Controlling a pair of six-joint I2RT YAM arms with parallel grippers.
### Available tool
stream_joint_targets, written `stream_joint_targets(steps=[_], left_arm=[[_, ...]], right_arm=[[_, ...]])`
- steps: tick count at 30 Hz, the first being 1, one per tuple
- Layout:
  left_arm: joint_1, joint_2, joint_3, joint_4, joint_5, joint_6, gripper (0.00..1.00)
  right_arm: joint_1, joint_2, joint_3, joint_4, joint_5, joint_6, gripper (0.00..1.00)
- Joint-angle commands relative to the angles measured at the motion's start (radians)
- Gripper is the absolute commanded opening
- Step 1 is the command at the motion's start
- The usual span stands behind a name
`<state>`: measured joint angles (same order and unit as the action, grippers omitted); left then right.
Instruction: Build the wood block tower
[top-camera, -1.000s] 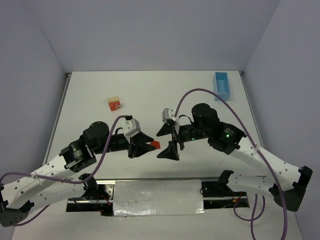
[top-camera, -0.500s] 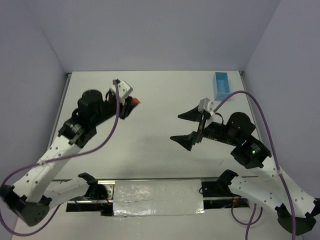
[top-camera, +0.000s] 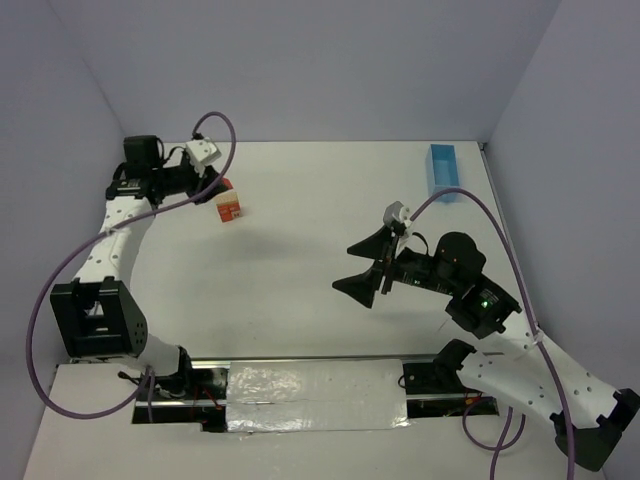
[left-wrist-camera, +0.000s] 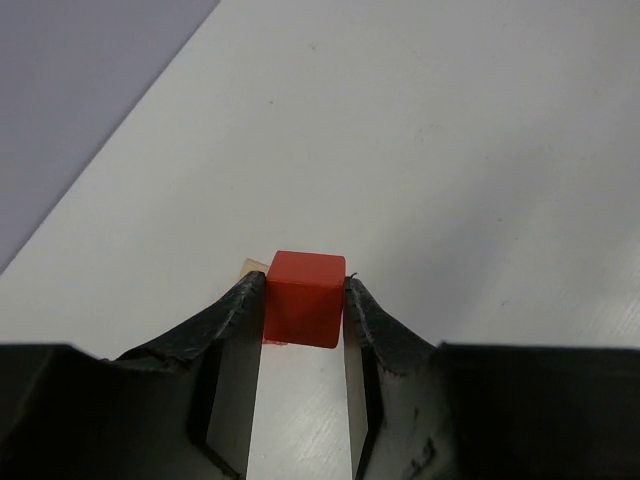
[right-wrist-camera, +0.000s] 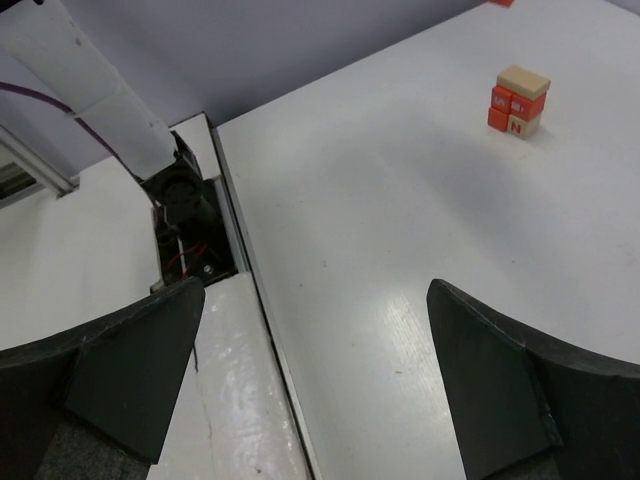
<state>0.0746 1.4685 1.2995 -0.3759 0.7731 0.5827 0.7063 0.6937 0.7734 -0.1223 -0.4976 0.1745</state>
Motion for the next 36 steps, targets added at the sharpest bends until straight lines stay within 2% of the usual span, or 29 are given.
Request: stream_joint_targets(steps=[1,3,4,6,8,13,14,17,19,23,26,27,30,36], left_arm=[[0.135,0.035,0.073,-0.023,0.401,0.193,0.00],[0.160,0.126,0.128,-0.079,0.442,0.248,0.00],[0.166,0.162,0.156,-0.200,0.452,0.347,0.00],[0.166,0.252,0.228,-0.317,0.482,0.495,0.00],[0.168,0.312,0.254,-0.392,0.506,0.555,0.00],[0.183,0.325,0.189,-0.213,0.508,0.430,0.00],[0.182,0.308,0.147,-0.107,0.506,0.393,0.00],[0.183,0.289,0.100,0.020,0.485,0.298,0.00],[0.183,0.306,0.118,-0.013,0.479,0.328,0.00],[0.186,0.400,0.220,-0.179,0.479,0.433,0.00],[0.186,0.403,0.195,-0.109,0.470,0.355,0.00],[0.185,0.397,0.176,-0.015,0.457,0.320,0.00],[0.185,0.378,0.112,0.130,0.430,0.227,0.00],[0.183,0.440,0.173,0.054,0.428,0.259,0.00]], right_arm=[[-0.002,-0.022,-0.029,0.079,-0.013,0.057,1.00],[-0.002,-0.020,-0.040,0.081,-0.024,0.068,1.00],[-0.002,-0.020,-0.042,0.076,-0.025,0.068,1.00],[-0.002,-0.017,-0.045,0.076,-0.021,0.082,1.00],[0.001,-0.016,-0.052,0.085,-0.033,0.088,1.00],[0.002,-0.017,-0.052,0.092,-0.036,0.079,1.00],[0.004,-0.019,-0.054,0.095,-0.036,0.079,1.00],[0.002,-0.019,-0.062,0.101,-0.038,0.074,1.00],[0.004,-0.019,-0.065,0.101,-0.042,0.074,1.00],[0.004,-0.022,-0.075,0.105,-0.052,0.076,1.00],[0.005,-0.020,-0.079,0.107,-0.055,0.074,1.00],[0.007,-0.016,-0.079,0.110,-0.055,0.074,1.00],[0.010,-0.008,-0.080,0.113,-0.062,0.074,1.00],[0.010,0.001,-0.085,0.118,-0.065,0.071,1.00]])
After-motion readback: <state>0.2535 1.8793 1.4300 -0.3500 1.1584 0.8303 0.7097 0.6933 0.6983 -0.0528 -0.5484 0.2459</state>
